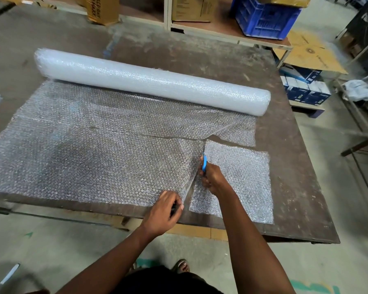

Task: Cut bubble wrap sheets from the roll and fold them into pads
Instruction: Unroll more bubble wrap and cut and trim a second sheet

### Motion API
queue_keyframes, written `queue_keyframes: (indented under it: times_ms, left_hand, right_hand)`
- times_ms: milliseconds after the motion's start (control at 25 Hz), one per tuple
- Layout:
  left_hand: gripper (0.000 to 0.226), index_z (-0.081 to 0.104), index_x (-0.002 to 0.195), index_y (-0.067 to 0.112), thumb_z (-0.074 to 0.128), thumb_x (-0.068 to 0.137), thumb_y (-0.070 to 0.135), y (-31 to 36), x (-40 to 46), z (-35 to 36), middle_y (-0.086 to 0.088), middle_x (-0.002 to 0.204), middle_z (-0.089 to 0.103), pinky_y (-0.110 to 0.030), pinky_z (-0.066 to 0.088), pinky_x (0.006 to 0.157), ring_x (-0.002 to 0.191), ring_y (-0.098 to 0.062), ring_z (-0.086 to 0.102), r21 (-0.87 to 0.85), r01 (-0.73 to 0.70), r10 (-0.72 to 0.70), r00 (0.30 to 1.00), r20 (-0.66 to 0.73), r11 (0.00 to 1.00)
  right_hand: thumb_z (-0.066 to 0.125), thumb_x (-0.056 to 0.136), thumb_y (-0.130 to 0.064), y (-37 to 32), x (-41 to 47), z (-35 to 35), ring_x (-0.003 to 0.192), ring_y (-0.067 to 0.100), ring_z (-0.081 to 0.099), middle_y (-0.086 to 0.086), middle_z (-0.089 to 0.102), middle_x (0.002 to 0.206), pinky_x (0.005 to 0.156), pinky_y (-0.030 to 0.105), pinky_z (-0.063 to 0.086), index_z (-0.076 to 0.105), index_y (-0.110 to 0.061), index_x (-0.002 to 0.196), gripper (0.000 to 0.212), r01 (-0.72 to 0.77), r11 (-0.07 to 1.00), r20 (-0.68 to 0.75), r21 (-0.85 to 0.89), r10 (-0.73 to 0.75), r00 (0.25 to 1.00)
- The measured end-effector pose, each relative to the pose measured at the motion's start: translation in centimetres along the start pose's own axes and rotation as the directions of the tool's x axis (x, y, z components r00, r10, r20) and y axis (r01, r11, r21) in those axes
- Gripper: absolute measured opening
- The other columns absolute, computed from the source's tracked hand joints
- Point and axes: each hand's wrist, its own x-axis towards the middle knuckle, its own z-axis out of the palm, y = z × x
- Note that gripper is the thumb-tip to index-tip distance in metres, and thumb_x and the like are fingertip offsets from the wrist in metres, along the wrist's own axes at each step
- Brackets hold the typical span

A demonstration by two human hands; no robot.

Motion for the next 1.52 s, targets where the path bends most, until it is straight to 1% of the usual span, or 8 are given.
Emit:
queue_keyframes:
  times_ms: [360,480,640,800,1040,1240,1440,1520]
  left_hand:
    - [0.011,0.047,0.096,0.024,0.056,0.103,0.024,0.1,-0.1,0.1,0.014,0.094,0.045,-0.030,0.043,0.078,0.094,-0.008,0.046,0.005,0.024,-0.024,1.000,0.001,1.000]
    - [0.012,0.048,0.097,0.026,0.060,0.101,0.026,-0.1,-0.1,0.3,0.014,0.095,0.046,-0.032,0.043,0.079,0.095,-0.009,0.046,0.016,0.016,-0.016,1.000,0.000,1.000]
    - [0.020,0.053,0.104,0.025,0.063,0.098,0.042,0.0,0.0,0.6,0.012,0.102,0.051,-0.033,0.044,0.086,0.098,-0.011,0.046,0.163,-0.004,-0.001,1.000,0.030,0.987]
    - [0.040,0.055,0.133,0.031,0.059,0.099,0.052,0.7,-0.1,0.6,0.013,0.132,0.056,-0.032,0.042,0.101,0.120,-0.009,0.050,0.314,-0.107,0.072,0.990,0.121,0.943]
    - [0.039,0.059,0.133,0.031,0.053,0.101,0.050,2.7,0.1,3.0,0.012,0.130,0.063,-0.038,0.039,0.102,0.120,-0.014,0.056,0.433,-0.159,0.105,0.984,0.145,0.888]
    - [0.050,0.051,0.140,0.026,0.047,0.103,0.059,6.5,1.8,4.5,0.006,0.126,0.062,-0.039,0.040,0.101,0.116,-0.015,0.052,0.415,0.097,-0.114,0.993,0.016,0.904]
    - [0.054,0.065,0.124,0.018,0.056,0.096,0.064,10.0,6.0,5.8,-0.004,0.117,0.069,-0.043,0.041,0.096,0.108,-0.023,0.062,0.663,0.294,-0.324,0.943,-0.081,0.689]
    - [0.044,0.067,0.122,0.018,0.066,0.095,0.053,10.8,7.0,6.2,-0.006,0.118,0.068,-0.043,0.047,0.095,0.109,-0.024,0.065,0.649,0.349,-0.401,0.913,-0.074,0.676]
  right_hand:
    - [0.049,0.103,-0.068,-0.1,-0.5,-0.2,0.044,0.008,0.027,-0.002,0.053,0.068,0.040,0.022,0.018,0.056,-0.021,0.085,0.051,0.011,0.999,0.027,0.045,-0.013,1.000]
    - [0.051,0.104,-0.067,0.8,-1.4,-0.6,0.049,0.013,0.043,0.000,0.061,0.072,0.047,0.027,0.033,0.063,-0.015,0.092,0.054,0.111,0.980,-0.097,-0.163,-0.127,0.987]
    - [0.038,0.101,-0.075,4.1,-2.9,-2.5,0.072,0.018,0.065,-0.004,0.067,0.082,0.066,0.036,0.052,0.059,-0.022,0.105,0.057,0.203,0.606,-0.170,-0.769,-0.500,0.849]
    - [0.043,0.099,-0.073,5.9,-3.7,-3.8,0.078,0.017,0.067,0.000,0.070,0.094,0.070,0.036,0.058,0.060,-0.022,0.126,0.061,0.223,0.446,-0.122,-0.867,-0.623,0.773]
    - [0.040,0.098,-0.075,6.8,-4.7,-5.0,0.080,0.017,0.067,0.003,0.071,0.098,0.073,0.040,0.061,0.058,-0.019,0.130,0.067,0.217,0.471,-0.151,-0.855,-0.627,0.764]
    - [0.049,0.104,-0.062,6.8,-6.0,-5.7,0.071,0.012,0.064,-0.004,0.065,0.086,0.065,0.036,0.056,0.059,-0.016,0.119,0.049,0.266,0.548,-0.180,-0.793,-0.629,0.757]
    - [0.052,0.106,-0.056,7.2,-6.7,-5.9,0.073,0.017,0.065,-0.002,0.066,0.085,0.063,0.036,0.048,0.055,-0.019,0.109,0.037,0.290,0.599,-0.187,-0.746,-0.606,0.773]
    - [0.055,0.106,-0.050,7.6,-6.7,-5.7,0.076,0.020,0.066,0.000,0.067,0.087,0.067,0.038,0.051,0.055,-0.020,0.108,0.030,0.291,0.633,-0.206,-0.718,-0.592,0.779]
